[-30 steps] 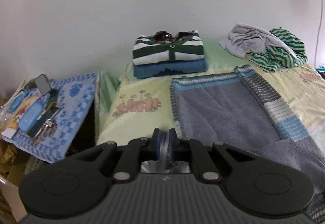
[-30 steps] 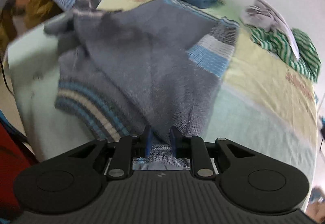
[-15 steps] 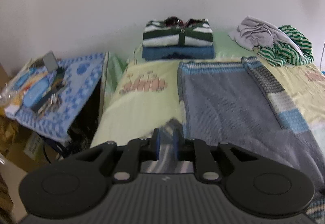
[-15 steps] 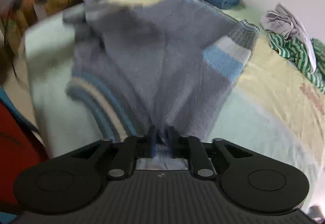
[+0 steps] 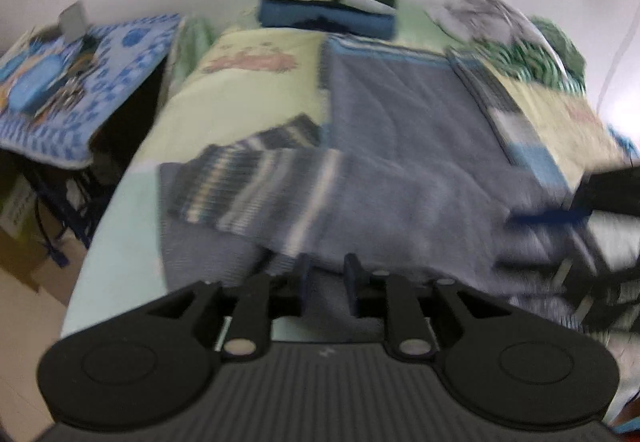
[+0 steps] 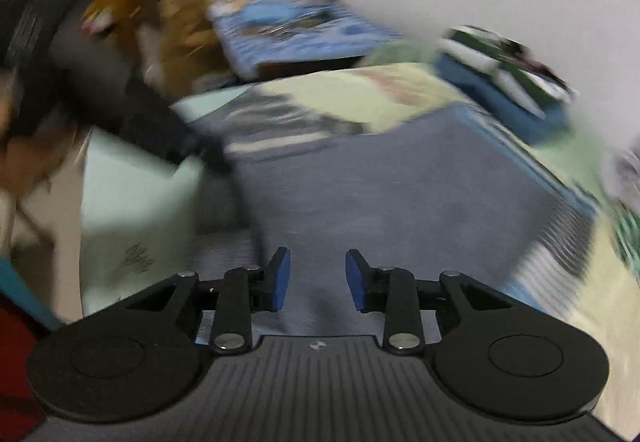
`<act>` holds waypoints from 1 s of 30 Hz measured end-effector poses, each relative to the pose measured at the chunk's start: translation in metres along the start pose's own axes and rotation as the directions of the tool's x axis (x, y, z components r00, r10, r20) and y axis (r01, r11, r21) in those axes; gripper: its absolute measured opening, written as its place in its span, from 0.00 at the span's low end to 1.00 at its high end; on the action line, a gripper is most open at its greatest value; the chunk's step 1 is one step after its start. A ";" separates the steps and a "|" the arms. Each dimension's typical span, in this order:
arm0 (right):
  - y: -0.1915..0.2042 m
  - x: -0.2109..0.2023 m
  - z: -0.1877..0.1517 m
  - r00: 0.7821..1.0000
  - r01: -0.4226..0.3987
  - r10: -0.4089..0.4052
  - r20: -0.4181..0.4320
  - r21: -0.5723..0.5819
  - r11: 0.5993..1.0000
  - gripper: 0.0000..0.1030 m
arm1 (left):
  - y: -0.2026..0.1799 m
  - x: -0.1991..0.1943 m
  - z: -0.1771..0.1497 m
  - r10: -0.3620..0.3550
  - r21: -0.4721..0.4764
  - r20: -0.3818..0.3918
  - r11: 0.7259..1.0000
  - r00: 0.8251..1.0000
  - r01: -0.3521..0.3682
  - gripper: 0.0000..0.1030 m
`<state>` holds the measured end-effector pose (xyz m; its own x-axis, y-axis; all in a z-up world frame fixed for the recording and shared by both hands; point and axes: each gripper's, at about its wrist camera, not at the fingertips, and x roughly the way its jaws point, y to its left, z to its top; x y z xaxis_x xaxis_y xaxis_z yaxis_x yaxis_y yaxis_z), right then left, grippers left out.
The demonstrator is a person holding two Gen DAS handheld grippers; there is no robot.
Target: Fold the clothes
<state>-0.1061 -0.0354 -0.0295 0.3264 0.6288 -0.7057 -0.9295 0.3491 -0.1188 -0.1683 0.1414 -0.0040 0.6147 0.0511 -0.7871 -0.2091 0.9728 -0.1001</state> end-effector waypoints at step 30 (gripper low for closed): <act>-0.006 0.139 0.149 0.974 -0.174 0.193 -0.114 0.161 0.972 0.00 | 0.001 0.048 -0.001 -0.179 -0.130 0.022 0.975 0.984 0.181 0.03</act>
<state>-0.0297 0.1536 -0.0230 0.1188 0.6008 -0.7906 -0.9321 0.3417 0.1197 -0.1399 0.1450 -0.0422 0.6586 -0.1193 -0.7430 -0.1915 0.9283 -0.3188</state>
